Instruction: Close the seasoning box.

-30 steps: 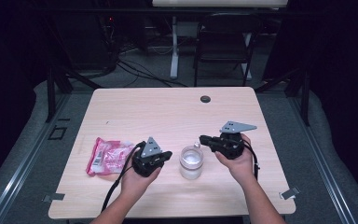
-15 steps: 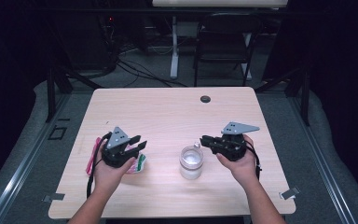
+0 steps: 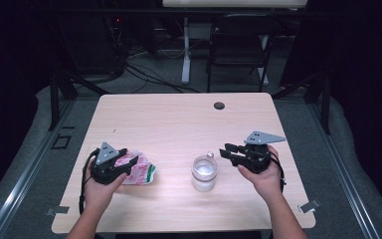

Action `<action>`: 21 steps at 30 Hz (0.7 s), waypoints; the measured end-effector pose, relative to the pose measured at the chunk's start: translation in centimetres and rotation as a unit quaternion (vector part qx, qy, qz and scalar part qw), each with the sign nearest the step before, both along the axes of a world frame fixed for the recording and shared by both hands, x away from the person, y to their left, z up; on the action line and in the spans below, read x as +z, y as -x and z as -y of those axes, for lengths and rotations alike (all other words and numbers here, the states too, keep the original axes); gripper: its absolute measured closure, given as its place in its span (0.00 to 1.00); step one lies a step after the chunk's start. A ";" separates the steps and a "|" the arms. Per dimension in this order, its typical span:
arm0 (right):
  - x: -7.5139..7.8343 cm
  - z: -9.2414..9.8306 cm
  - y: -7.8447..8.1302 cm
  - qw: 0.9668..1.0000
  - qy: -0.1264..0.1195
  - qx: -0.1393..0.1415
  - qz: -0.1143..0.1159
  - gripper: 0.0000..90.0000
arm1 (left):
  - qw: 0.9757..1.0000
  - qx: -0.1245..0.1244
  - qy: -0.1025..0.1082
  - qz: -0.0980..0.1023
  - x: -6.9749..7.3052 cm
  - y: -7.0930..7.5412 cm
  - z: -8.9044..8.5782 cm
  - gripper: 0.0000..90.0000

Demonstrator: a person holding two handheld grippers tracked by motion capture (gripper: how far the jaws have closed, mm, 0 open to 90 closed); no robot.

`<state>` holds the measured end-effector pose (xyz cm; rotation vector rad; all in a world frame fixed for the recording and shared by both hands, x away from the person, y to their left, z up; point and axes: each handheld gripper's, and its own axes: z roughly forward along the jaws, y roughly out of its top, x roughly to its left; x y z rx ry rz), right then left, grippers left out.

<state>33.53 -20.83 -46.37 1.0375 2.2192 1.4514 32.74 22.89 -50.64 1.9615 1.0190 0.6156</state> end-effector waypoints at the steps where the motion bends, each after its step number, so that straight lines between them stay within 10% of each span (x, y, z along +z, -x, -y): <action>1: -0.2 0.0 0.0 1.000 0.000 -0.004 -0.002 0.72 | 1.000 0.003 0.002 0.002 -0.3 -0.1 -0.2 0.52; 21: -5.8 2.7 -1.2 0.992 0.023 -0.112 -0.051 0.61 | 0.997 -0.020 -0.058 -0.048 -3.9 -1.9 1.1 0.50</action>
